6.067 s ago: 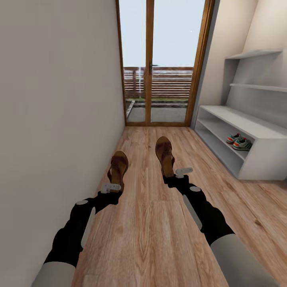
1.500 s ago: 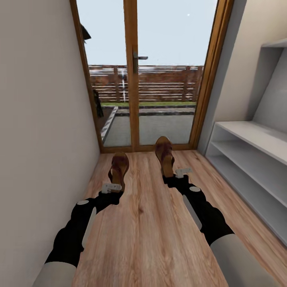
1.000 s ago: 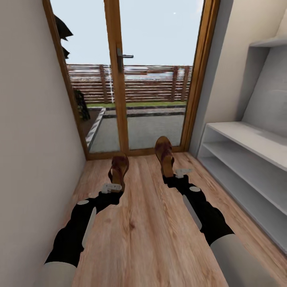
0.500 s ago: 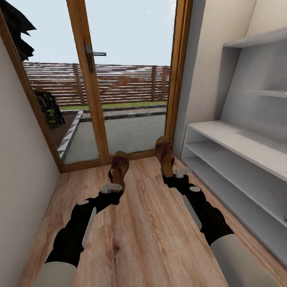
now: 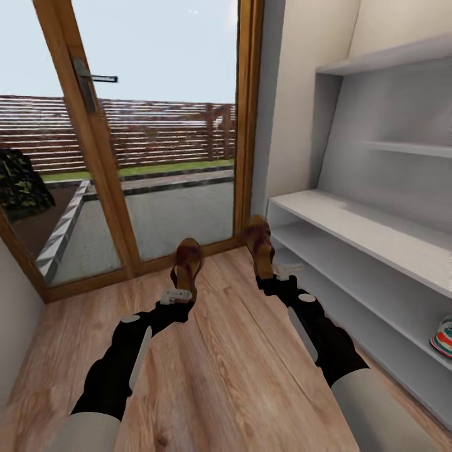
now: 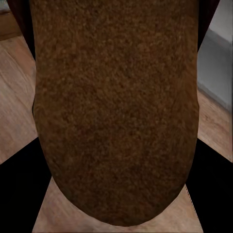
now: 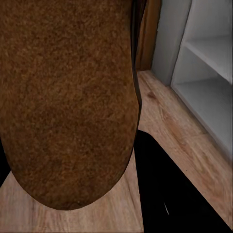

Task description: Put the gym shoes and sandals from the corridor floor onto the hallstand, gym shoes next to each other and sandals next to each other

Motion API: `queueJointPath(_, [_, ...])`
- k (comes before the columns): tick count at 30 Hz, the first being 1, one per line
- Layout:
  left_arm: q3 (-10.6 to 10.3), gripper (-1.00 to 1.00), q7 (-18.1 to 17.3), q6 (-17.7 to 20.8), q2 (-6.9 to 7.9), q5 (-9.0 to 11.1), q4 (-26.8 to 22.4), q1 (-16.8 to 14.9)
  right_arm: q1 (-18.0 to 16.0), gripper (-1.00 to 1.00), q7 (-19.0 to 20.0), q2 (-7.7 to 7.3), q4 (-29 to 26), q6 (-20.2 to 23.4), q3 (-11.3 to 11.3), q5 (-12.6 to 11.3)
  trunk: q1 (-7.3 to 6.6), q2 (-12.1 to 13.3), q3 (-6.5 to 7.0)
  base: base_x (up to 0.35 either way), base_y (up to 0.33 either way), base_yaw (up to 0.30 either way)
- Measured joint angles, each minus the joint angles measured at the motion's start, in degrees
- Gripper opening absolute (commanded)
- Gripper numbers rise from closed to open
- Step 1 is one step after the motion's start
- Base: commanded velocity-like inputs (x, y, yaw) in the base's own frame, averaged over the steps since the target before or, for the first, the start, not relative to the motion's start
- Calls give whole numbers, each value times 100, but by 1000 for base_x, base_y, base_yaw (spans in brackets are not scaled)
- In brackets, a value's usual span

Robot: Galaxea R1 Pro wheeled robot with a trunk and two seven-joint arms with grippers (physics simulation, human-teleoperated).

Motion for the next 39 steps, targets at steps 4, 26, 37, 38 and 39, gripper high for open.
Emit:
queueJointPath(4, [-5,-100,0,0,-2,-9,85,0,0,-100,0,1,0,0,0,0,0,0,0,345,120,-300])
queueJointPath(26, [-18,-100,0,-2,-9,-8,175,0,0,-100,0,0,1,-2,0,0,2,0,0,276,223,-300])
queueJointPath(37, [-17,-100,0,-6,-9,-8,174,0,0,-100,0,0,0,-2,0,1,2,0,0,180,295,-286])
queueJointPath(38, [-17,-100,0,-6,-9,-8,174,0,0,-100,0,0,0,-2,0,1,2,0,0,162,297,-275])
queueJointPath(39, [-17,-100,0,-6,-9,-8,174,0,0,-100,0,0,0,-2,0,1,2,0,0,160,298,-274])
